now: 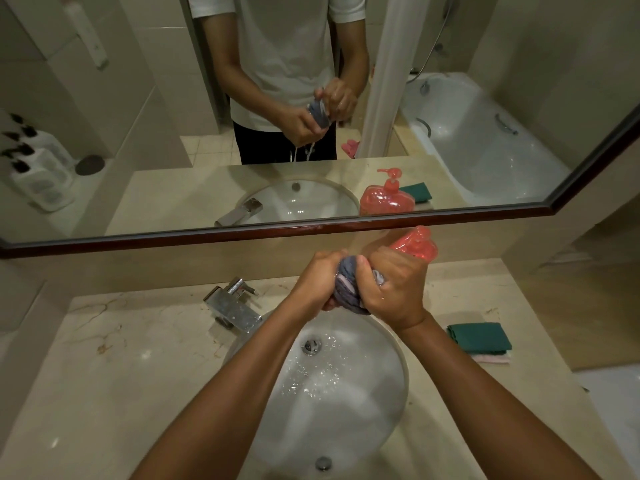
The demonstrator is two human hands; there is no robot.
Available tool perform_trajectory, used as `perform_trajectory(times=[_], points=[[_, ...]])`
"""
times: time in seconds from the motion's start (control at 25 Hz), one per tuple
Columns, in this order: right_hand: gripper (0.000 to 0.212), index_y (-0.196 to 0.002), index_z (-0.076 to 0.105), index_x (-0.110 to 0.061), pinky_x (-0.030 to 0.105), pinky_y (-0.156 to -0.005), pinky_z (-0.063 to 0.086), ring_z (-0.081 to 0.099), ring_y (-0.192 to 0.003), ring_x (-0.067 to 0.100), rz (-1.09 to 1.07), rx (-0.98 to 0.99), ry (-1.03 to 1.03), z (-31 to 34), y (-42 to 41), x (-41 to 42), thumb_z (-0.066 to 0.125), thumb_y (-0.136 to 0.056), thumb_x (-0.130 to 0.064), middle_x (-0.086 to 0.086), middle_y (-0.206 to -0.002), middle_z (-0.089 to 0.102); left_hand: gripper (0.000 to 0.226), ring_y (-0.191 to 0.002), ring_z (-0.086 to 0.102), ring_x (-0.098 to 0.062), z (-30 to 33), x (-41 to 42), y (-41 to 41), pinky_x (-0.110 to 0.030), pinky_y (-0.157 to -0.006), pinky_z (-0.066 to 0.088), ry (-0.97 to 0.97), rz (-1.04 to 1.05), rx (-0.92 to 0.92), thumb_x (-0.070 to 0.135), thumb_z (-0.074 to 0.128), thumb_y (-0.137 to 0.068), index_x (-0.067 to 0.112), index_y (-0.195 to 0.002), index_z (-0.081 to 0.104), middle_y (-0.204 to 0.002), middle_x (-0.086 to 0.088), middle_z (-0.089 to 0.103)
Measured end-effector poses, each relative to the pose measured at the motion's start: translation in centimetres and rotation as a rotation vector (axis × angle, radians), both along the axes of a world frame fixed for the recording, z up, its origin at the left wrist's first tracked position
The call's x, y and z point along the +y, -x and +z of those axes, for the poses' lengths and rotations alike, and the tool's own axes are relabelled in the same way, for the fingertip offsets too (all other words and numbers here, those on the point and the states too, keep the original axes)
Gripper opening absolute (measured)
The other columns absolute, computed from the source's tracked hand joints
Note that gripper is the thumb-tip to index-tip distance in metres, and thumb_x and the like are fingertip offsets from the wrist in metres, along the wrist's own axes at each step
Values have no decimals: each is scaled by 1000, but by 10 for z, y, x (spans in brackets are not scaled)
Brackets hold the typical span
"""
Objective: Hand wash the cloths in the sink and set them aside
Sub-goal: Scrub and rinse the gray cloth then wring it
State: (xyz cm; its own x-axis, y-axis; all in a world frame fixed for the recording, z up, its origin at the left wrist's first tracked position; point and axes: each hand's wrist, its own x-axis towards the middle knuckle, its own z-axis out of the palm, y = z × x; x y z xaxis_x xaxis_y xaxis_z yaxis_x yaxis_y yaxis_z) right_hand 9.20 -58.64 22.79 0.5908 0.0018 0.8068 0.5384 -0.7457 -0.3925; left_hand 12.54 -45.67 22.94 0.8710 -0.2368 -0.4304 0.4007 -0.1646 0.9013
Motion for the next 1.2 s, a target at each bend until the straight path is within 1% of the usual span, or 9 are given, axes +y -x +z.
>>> perform_trajectory(times=[0.36, 0.64, 0.72, 0.8, 0.92, 1.0, 1.04, 1.12, 1.2], points=[[43, -47, 51, -3, 37, -39, 35, 42, -38, 25, 14, 15, 29, -9, 9, 1, 55, -89, -13, 9, -46, 48, 44, -33, 29, -7, 0, 7, 8, -13, -35, 18, -1, -154, 170, 18, 33, -102, 19, -59, 45, -43, 4, 41], [42, -54, 53, -5, 36, -42, 36, 45, -44, 22, -45, 104, -49, -14, 17, -1, 50, -93, -23, 7, -51, 50, 42, -35, 35, -11, -5, 7, 14, -15, -37, 22, 9, -83, 134, 30, 36, -104, 18, -66, 51, -46, 1, 45], [43, -73, 64, -7, 39, -54, 46, 56, -60, 20, -57, 336, -174, -15, 23, 1, 44, -93, -38, 3, -67, 61, 48, -37, 39, -12, -6, 7, 20, -18, -40, 25, 55, 27, 18, 42, 40, -105, 18, -67, 56, -47, 1, 46], [46, -108, 66, -21, 41, -81, 53, 64, -92, 12, -3, 590, -346, -7, 27, 4, 37, -91, -53, -8, -99, 68, 49, -37, 41, -11, -2, 13, 23, -19, -38, 29, 76, 118, -117, 48, 44, -104, 18, -70, 63, -48, 3, 49], [58, -143, 39, -45, 39, -114, 37, 37, -140, 8, 90, 683, -336, 5, 33, 1, 41, -87, -60, -12, -146, 43, 51, -38, 44, -9, 13, 24, 24, -17, -38, 31, 63, 261, -135, 54, 46, -102, 17, -74, 66, -49, 6, 54], [66, -147, 33, -49, 33, -118, 22, 12, -152, 10, 87, 590, -154, 13, 39, 0, 52, -84, -57, -9, -159, 27, 52, -40, 48, -9, 28, 33, 22, -15, -40, 33, 47, 331, -63, 57, 44, -100, 18, -74, 65, -56, 3, 59], [69, -148, 36, -45, 29, -116, 20, 11, -152, 10, 118, 544, -69, 16, 41, 2, 58, -83, -54, -9, -158, 28, 52, -42, 47, -10, 37, 37, 21, -16, -42, 32, 52, 322, -22, 59, 42, -100, 18, -75, 64, -59, 0, 58], [59, -141, 53, -31, 27, -108, 37, 36, -137, 7, 201, 535, -57, 22, 39, 6, 62, -85, -48, -8, -141, 43, 57, -41, 39, -11, 54, 44, 22, -15, -43, 27, 57, 219, 23, 65, 37, -99, 19, -71, 56, -56, -1, 50], [21, -109, 67, -21, 29, -83, 49, 56, -100, 4, 146, 546, -173, 39, 35, 13, 59, -95, -35, -7, -108, 57, 67, -35, 32, -8, 67, 50, 30, -15, -40, 24, -18, 62, -51, 72, 27, -97, 22, -60, 52, -45, 7, 41]])
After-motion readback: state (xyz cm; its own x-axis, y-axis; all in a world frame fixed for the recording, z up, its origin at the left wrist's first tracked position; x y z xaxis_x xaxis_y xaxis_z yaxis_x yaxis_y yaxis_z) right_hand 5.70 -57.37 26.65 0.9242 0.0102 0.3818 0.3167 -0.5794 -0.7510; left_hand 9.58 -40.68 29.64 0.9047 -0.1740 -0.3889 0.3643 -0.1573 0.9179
